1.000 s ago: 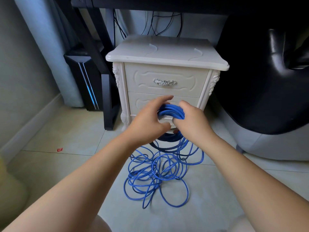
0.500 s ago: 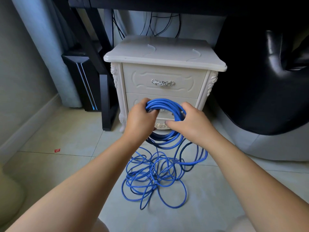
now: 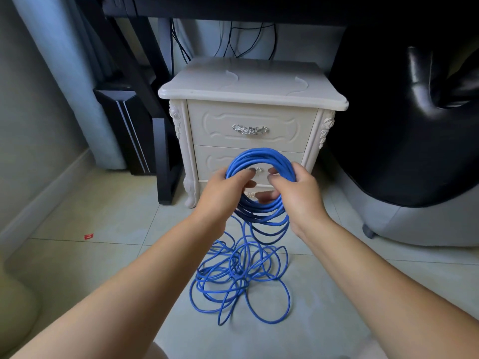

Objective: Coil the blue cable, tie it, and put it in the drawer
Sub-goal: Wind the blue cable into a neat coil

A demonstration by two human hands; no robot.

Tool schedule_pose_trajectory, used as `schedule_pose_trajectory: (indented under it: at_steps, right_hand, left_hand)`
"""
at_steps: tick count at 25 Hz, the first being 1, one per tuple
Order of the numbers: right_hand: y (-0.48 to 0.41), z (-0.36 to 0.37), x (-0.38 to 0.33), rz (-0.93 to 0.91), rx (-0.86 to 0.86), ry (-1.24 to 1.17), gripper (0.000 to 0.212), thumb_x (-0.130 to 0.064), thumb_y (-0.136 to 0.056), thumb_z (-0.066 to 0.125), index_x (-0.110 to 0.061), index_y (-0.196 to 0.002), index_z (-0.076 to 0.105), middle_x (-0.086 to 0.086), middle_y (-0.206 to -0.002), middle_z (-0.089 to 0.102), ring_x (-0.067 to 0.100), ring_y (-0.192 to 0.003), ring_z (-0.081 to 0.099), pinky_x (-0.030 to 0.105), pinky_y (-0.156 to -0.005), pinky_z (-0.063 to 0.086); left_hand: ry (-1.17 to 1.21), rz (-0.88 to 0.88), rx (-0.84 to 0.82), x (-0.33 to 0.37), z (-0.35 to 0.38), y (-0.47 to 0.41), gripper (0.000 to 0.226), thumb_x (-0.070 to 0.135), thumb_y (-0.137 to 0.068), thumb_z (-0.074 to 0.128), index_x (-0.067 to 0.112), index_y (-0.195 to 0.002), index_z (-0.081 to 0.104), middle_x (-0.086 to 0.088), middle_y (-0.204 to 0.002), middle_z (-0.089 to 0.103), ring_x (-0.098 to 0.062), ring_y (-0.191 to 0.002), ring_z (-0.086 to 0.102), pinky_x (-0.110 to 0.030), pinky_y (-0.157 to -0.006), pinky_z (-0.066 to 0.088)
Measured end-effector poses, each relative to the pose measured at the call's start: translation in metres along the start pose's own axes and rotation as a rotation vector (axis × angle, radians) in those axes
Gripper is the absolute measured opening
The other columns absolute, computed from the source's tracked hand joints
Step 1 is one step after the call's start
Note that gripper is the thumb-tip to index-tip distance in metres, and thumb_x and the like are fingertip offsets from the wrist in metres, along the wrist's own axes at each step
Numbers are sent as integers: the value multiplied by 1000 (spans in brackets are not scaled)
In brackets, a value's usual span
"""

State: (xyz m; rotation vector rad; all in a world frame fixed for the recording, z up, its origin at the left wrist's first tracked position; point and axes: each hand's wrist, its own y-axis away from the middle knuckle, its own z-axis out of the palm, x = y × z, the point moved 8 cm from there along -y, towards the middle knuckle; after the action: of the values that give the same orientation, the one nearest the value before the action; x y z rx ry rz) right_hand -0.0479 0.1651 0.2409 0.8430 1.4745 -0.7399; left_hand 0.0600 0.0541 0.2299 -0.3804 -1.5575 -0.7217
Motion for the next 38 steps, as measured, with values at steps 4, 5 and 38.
schedule_pose_trajectory:
  at_steps: [4, 5, 38]
  right_hand:
    - [-3, 1, -17, -107, -92, 248, 25, 4, -86, 49, -17, -88, 62, 0, -60, 54, 19, -45, 65, 28, -57, 47]
    - [-2, 6, -19, -131, -138, 327, 28, 4, -85, 49, -21, -85, 62, -1, -59, 55, 18, -45, 64, 29, -55, 47]
    - [-5, 5, -14, -24, -211, 458, 18, -4, -88, 43, -19, -86, 52, 19, -70, 67, 20, -58, 71, 15, -43, 41]
  left_hand:
    - [-144, 118, -154, 12, -2, -3, 39, 17, -81, 74, 19, -119, 63, -6, -100, 68, -13, -88, 63, -28, -85, 49]
    - [-243, 251, -165, 23, 0, 2, 50, 9, -82, 73, 23, -127, 57, -1, -109, 66, -6, -89, 64, -18, -84, 48]
    - [-326, 222, -222, 25, 0, 4, 44, 17, -84, 74, 29, -123, 58, 9, -107, 67, -3, -95, 65, -19, -81, 48]
